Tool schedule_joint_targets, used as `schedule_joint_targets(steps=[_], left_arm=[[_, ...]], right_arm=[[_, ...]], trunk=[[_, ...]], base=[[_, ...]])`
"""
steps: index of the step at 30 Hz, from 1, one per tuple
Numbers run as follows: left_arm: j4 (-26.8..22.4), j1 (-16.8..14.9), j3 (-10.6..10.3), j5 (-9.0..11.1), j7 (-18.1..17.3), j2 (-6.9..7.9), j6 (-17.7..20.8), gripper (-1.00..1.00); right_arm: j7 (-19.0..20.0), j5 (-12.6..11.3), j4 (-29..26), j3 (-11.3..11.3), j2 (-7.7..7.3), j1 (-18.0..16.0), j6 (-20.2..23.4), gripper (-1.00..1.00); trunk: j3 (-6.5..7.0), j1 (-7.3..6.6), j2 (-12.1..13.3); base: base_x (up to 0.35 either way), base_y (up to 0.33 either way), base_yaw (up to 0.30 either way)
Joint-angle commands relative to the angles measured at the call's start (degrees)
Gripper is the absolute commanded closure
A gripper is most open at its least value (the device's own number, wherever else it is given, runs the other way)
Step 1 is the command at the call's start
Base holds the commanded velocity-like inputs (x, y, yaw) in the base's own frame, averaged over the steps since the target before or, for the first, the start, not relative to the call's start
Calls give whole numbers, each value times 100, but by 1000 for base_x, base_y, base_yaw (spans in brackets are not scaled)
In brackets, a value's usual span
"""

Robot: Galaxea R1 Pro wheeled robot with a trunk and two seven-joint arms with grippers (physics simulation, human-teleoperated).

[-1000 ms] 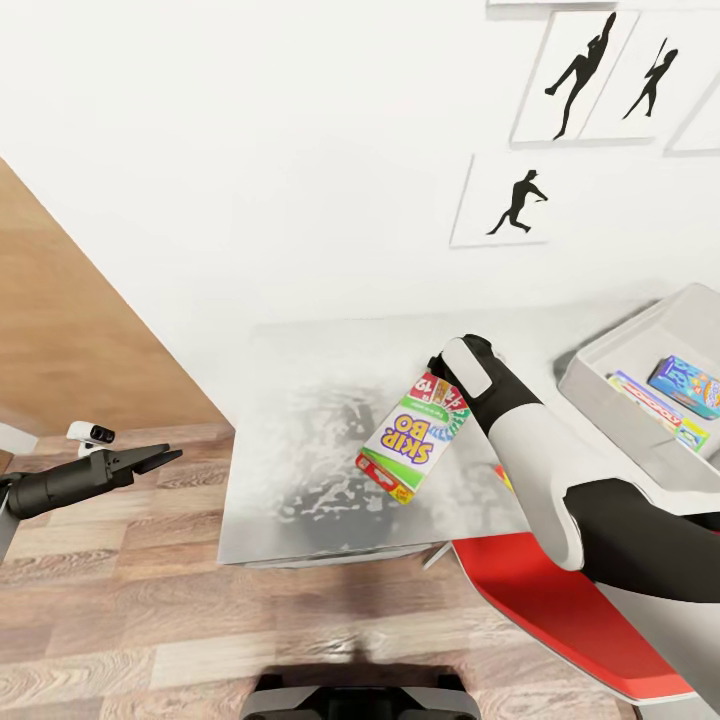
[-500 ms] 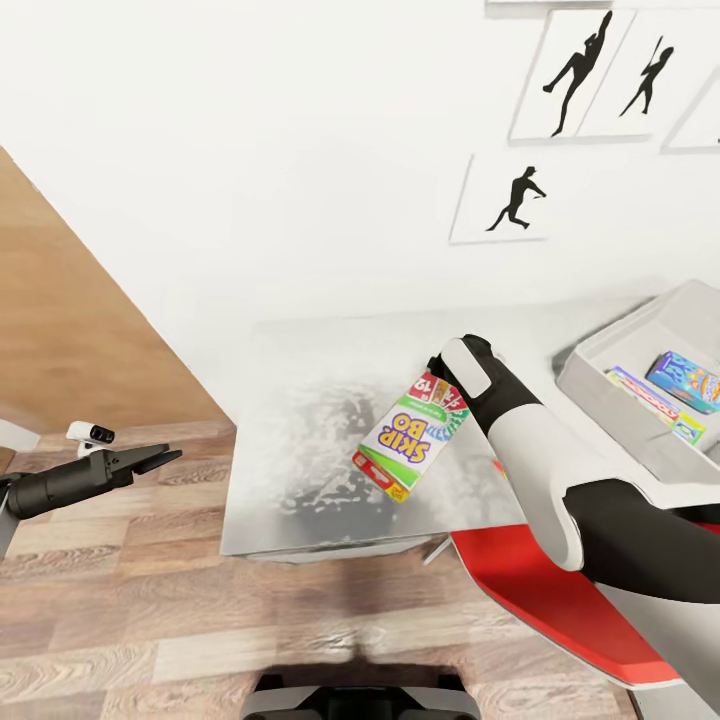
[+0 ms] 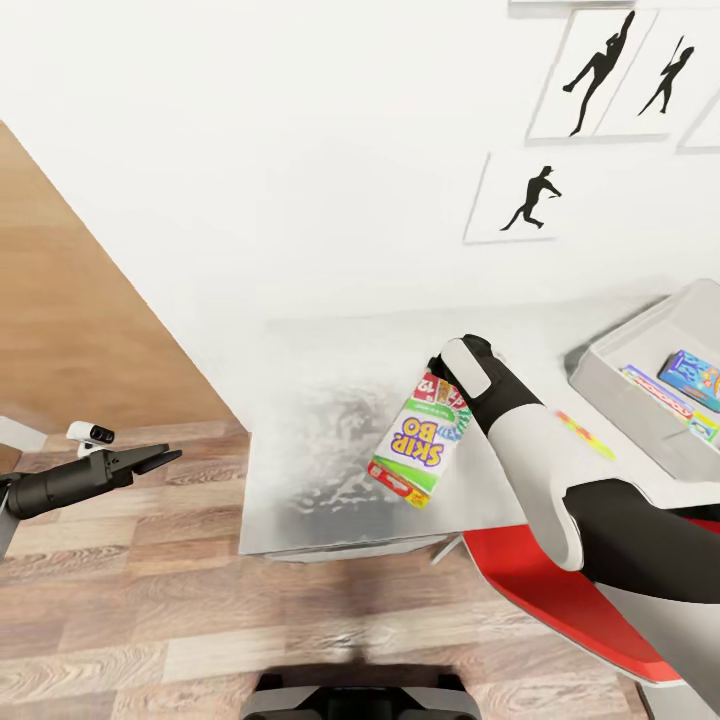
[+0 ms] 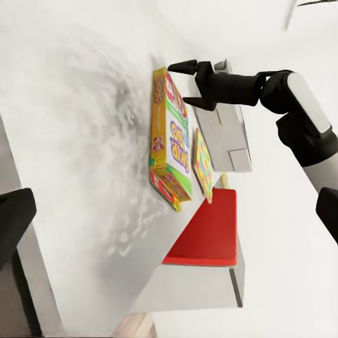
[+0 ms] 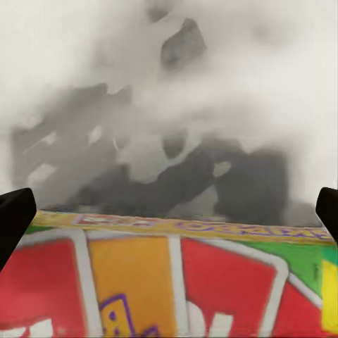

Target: Put all the toys in the child's room - the three board games (two on the bed and one on the table), the two jigsaw puzzles on the table, and the tennis ball on the table - inside the toy box on the table in the child's room.

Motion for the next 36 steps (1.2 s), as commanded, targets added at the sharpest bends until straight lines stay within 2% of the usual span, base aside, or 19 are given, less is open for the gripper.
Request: schedule_joint_targets(steps=[1,17,36], left_arm=[[2,-3,-3,0,-22,2,59,-100],[4,-3,2,-2,-22,2,61,-100],[10,-3,2,-1,-22,2,61,-100]], right_arm=[[-38,-105,-1,28,-3,-2,25,-100],[-38,-97,-1,28,5,-2,23,-100],[-38,-94,-1,36,6,-2,23,-100]], trunk=[[-9,4,-8],[-9,4,-8],[-9,4,-8]], base=[[-13,237,0],[-94,77,0],[-168,198,0]])
